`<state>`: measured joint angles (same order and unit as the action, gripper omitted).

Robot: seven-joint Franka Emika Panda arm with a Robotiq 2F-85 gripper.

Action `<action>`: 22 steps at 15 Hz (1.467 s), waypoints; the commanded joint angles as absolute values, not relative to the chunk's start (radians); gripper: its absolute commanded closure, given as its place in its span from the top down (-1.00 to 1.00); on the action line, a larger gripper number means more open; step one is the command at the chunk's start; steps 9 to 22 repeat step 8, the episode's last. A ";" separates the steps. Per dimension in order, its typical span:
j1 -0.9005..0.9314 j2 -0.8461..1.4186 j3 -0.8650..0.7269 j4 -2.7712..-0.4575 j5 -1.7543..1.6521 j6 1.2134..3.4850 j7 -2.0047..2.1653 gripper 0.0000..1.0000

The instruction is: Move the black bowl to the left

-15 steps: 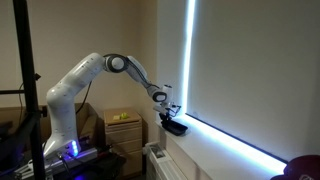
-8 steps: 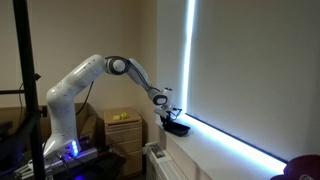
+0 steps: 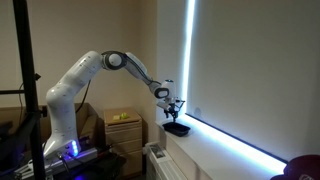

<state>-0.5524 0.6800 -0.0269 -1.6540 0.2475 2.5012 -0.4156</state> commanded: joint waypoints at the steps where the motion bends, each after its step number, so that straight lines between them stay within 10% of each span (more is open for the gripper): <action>1: -0.613 0.457 0.004 -1.843 0.317 2.427 -0.492 1.00; 22: -0.610 0.390 -0.044 -1.824 0.464 2.300 -0.590 1.00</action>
